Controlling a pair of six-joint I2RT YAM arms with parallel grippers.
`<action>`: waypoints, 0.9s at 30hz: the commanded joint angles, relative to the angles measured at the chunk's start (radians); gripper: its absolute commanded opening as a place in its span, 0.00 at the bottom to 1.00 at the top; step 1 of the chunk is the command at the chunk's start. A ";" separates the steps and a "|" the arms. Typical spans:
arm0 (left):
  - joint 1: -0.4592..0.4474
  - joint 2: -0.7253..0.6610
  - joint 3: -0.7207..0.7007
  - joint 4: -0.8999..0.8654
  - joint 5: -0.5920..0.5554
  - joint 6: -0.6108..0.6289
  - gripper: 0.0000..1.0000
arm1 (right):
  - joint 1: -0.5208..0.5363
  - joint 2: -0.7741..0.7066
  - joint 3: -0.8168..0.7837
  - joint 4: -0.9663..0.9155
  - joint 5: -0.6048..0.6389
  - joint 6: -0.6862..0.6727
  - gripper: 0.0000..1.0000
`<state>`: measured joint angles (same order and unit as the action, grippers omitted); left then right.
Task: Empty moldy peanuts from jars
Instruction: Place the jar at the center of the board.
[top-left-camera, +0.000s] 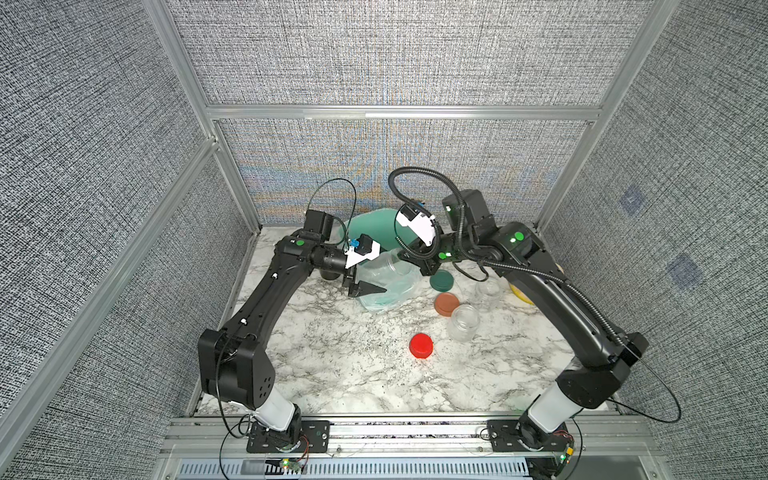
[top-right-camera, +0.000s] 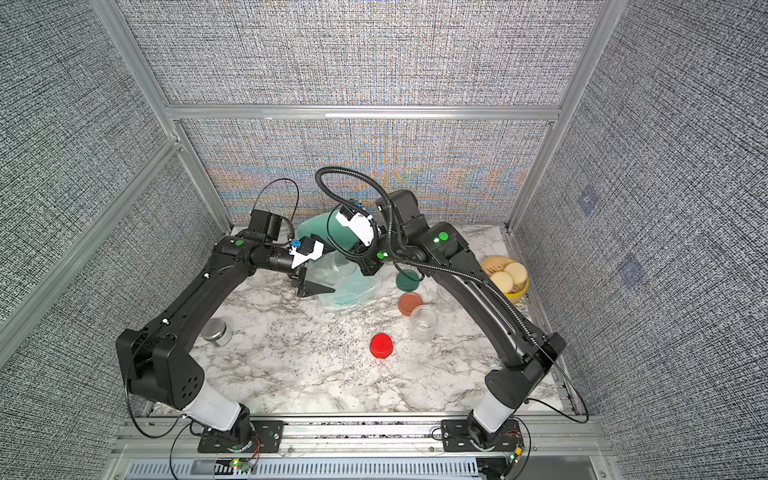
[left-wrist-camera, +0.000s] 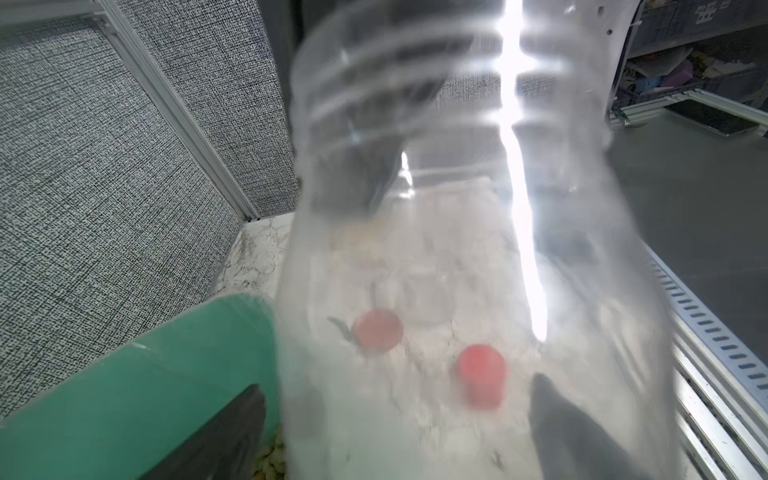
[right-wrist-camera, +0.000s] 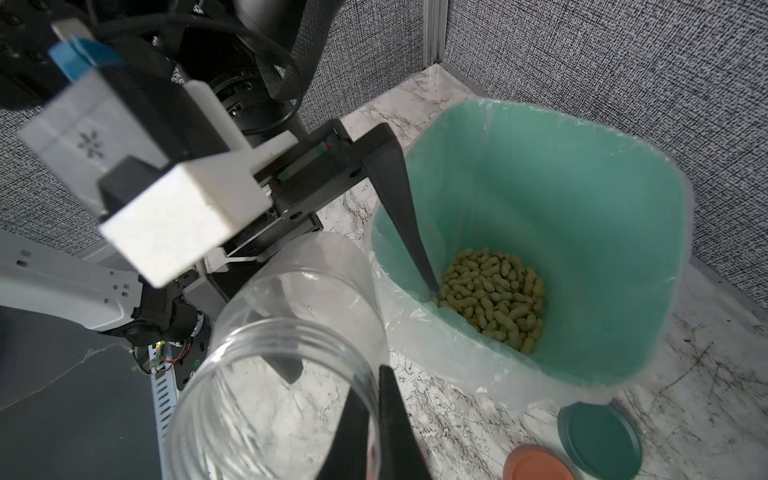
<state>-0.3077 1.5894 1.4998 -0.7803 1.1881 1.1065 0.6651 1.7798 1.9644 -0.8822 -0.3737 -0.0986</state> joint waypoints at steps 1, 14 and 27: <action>-0.001 -0.012 -0.007 0.023 -0.008 0.001 1.00 | -0.037 -0.049 -0.037 0.065 -0.061 0.013 0.00; -0.001 -0.065 -0.059 0.093 -0.036 -0.010 1.00 | -0.336 -0.287 -0.217 0.078 0.058 0.027 0.00; -0.001 -0.184 -0.188 0.347 -0.169 -0.287 1.00 | -0.465 -0.209 -0.194 -0.108 0.376 0.039 0.00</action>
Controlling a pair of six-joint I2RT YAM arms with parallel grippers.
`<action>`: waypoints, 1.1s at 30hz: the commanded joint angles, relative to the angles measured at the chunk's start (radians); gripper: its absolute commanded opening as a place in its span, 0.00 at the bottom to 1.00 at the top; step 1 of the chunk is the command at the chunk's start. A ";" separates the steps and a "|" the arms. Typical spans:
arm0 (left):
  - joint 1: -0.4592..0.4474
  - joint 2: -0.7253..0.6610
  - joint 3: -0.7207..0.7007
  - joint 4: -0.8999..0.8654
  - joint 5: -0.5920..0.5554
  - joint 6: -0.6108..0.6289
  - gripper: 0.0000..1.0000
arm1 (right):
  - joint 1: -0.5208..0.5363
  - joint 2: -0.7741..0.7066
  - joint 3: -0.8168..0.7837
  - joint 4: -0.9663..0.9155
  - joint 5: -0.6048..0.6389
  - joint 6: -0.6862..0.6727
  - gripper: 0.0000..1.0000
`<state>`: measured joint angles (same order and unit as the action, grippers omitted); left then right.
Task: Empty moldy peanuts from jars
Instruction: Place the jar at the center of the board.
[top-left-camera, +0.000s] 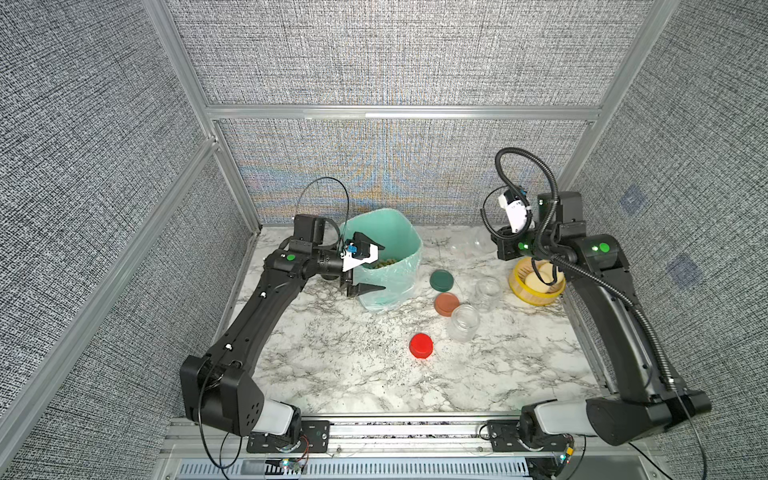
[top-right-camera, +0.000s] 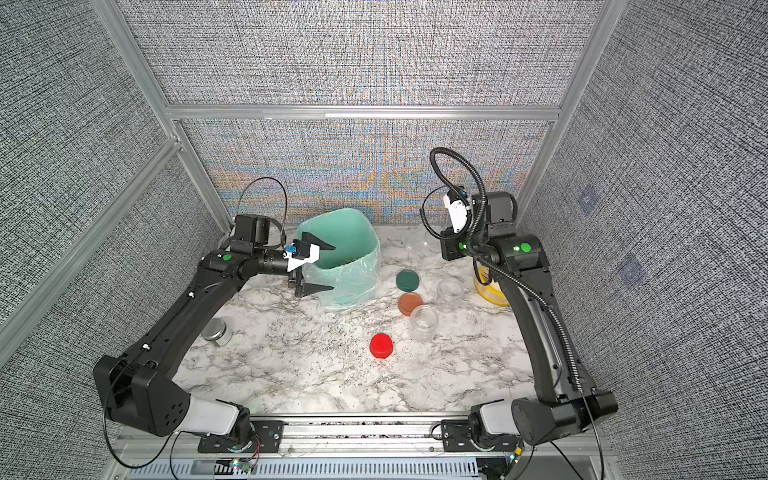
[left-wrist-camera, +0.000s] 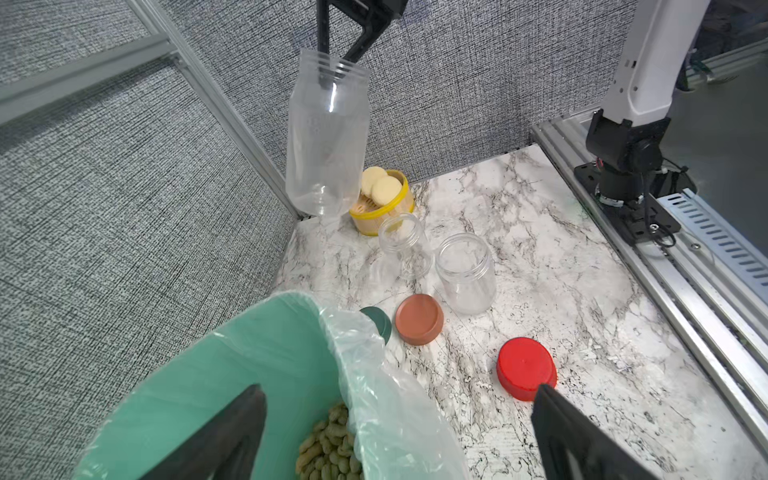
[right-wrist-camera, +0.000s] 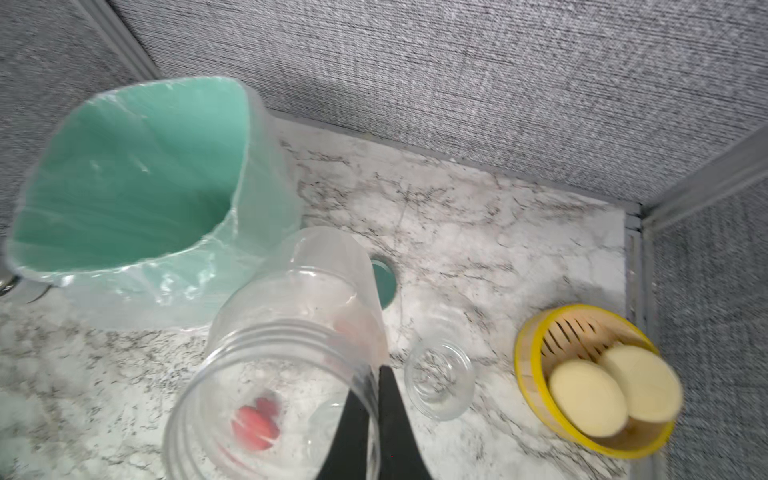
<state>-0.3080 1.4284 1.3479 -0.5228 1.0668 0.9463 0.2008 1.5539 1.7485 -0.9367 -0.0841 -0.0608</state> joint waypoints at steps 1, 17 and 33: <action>0.000 -0.044 -0.075 0.143 -0.063 -0.180 1.00 | 0.000 0.024 0.027 -0.074 0.105 0.001 0.00; -0.003 -0.230 -0.429 0.585 -0.470 -0.681 1.00 | -0.039 0.215 0.150 -0.154 0.266 0.027 0.00; -0.005 -0.267 -0.507 0.639 -0.649 -0.766 1.00 | -0.053 0.672 0.492 -0.195 0.270 0.004 0.00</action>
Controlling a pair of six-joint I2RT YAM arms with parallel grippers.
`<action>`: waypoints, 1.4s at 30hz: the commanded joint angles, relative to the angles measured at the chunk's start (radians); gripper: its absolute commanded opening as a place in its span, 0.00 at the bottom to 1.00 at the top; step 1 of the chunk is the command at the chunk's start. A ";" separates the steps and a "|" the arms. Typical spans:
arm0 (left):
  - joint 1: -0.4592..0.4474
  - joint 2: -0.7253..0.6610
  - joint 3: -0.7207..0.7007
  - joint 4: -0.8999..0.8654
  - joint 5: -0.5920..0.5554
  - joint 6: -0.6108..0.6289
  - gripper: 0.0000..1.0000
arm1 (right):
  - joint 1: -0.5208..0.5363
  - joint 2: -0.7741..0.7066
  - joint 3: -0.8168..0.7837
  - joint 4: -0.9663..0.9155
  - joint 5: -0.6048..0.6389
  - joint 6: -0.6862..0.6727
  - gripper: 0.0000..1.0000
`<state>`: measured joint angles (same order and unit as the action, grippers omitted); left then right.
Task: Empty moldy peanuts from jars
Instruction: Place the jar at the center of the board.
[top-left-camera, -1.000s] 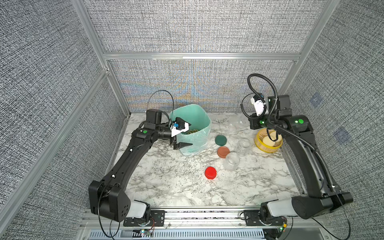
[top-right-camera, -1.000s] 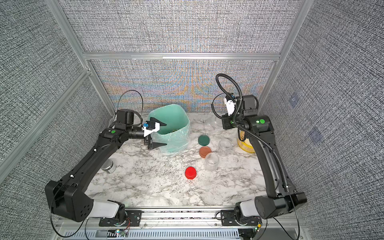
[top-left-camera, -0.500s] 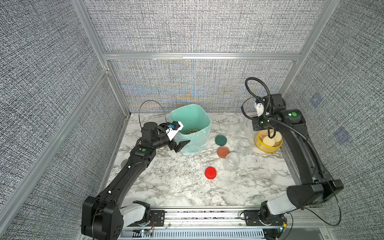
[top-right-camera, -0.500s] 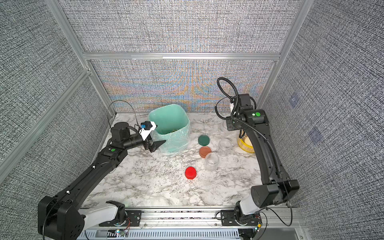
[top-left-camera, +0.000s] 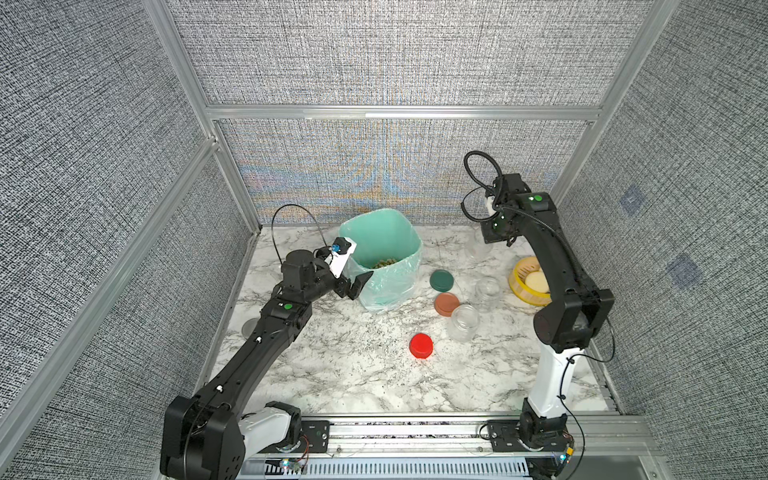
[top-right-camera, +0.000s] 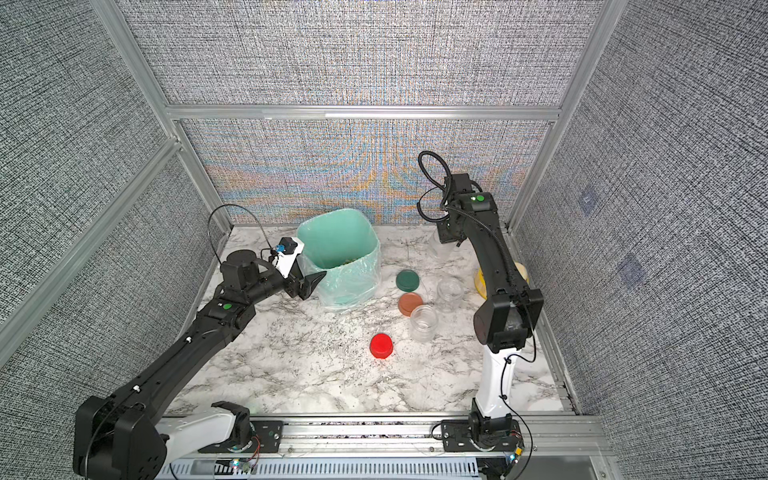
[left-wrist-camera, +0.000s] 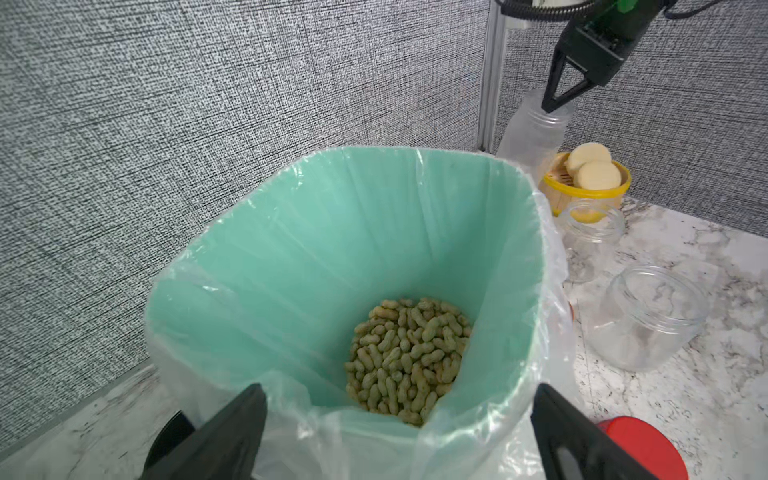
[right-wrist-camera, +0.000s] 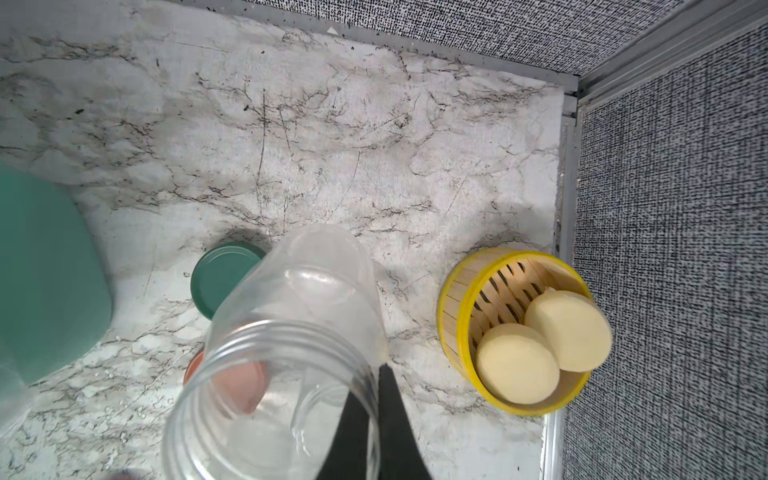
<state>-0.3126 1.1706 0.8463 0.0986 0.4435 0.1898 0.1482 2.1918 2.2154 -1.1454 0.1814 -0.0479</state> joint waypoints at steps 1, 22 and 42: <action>0.000 -0.014 -0.008 0.018 -0.028 -0.007 1.00 | 0.000 0.054 0.032 0.011 0.012 -0.010 0.00; 0.000 -0.108 -0.076 0.045 -0.141 0.008 1.00 | -0.001 0.201 -0.043 0.076 -0.020 -0.007 0.00; 0.000 -0.081 -0.057 0.021 -0.160 0.025 1.00 | -0.009 0.138 -0.113 0.147 -0.025 -0.001 0.46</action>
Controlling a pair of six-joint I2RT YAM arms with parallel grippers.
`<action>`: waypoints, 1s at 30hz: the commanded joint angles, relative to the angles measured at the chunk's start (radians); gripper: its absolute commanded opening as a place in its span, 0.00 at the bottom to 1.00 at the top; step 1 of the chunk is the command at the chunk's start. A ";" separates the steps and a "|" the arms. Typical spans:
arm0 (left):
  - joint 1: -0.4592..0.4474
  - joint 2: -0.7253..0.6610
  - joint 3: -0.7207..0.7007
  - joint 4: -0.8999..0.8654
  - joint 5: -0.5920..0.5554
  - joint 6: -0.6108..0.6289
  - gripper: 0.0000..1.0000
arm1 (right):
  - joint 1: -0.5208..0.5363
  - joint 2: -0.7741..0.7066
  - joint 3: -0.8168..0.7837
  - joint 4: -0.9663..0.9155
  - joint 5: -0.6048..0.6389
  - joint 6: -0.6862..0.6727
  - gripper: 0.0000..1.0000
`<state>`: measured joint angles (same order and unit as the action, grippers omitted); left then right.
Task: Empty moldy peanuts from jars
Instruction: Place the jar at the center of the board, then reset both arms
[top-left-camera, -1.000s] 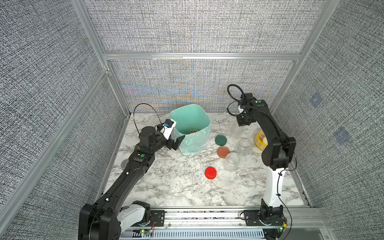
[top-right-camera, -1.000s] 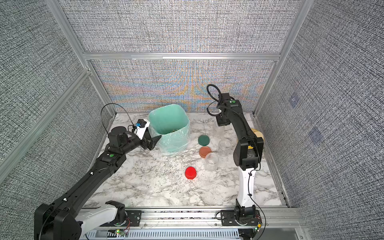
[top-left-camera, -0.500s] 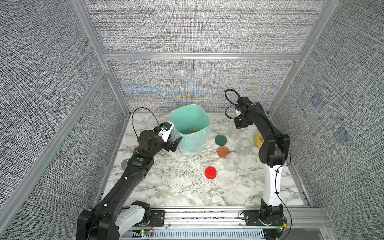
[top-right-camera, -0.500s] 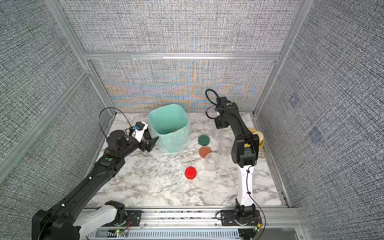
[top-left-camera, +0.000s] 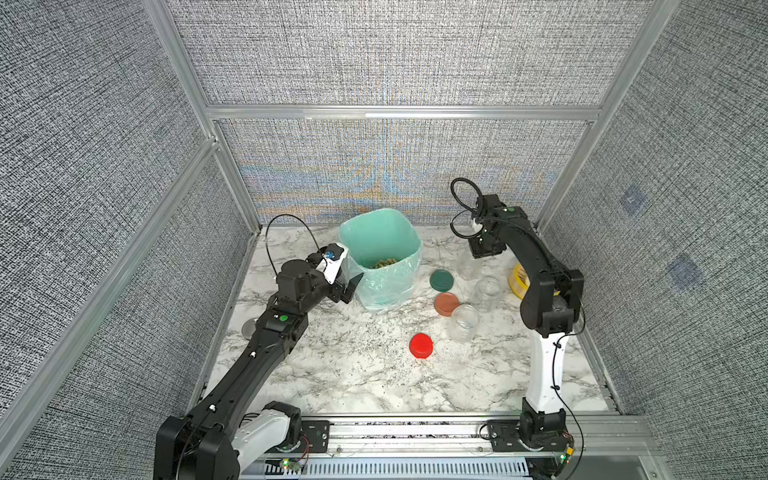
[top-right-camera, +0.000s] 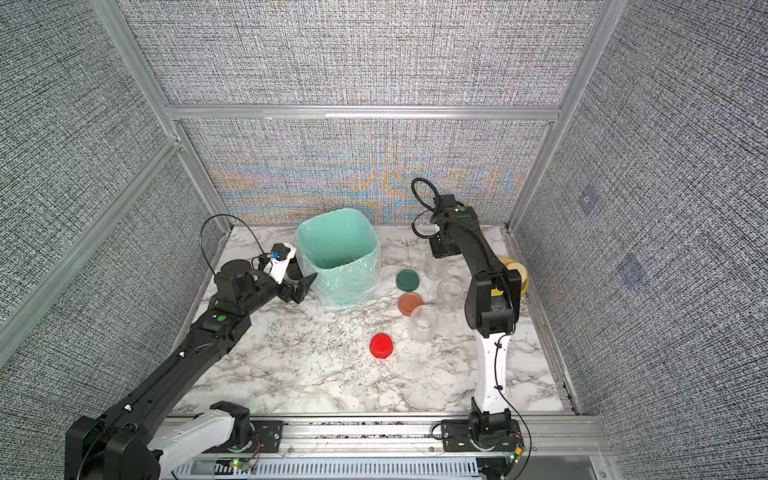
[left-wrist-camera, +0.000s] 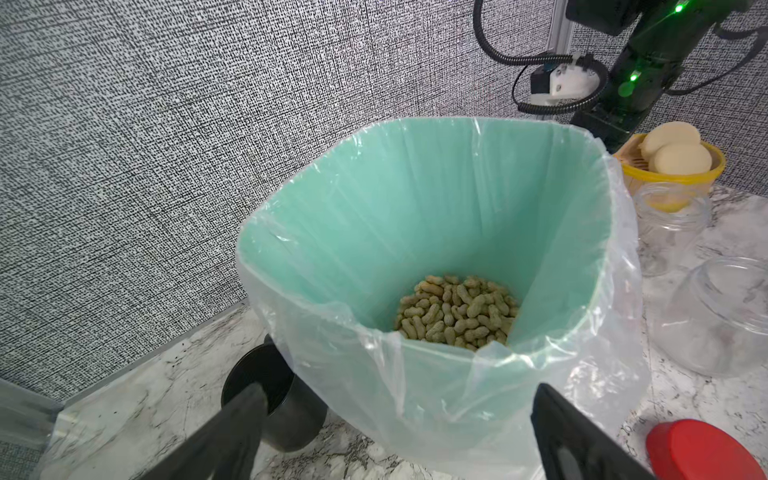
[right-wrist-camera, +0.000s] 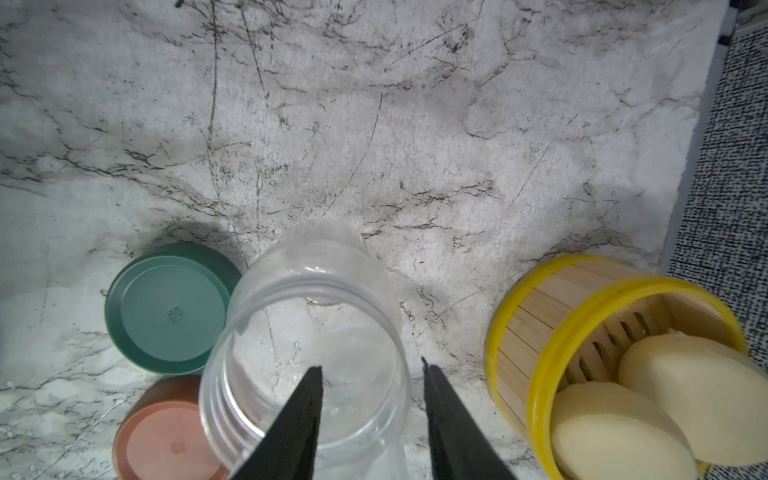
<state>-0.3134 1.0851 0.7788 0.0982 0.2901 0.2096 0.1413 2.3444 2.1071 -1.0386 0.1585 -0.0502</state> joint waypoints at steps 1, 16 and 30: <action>0.001 0.008 0.012 0.021 -0.008 0.005 1.00 | -0.003 -0.025 -0.009 0.047 -0.006 0.001 0.47; 0.002 -0.021 0.104 0.001 -0.279 -0.094 1.00 | -0.056 -0.423 -0.239 0.302 -0.112 0.051 0.98; 0.023 -0.106 -0.108 -0.052 -0.761 -0.205 1.00 | -0.250 -1.189 -1.338 1.308 -0.183 0.288 0.98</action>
<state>-0.2920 0.9722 0.7189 0.0662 -0.3157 0.0727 -0.1017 1.2064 0.8841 -0.0257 -0.0776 0.1799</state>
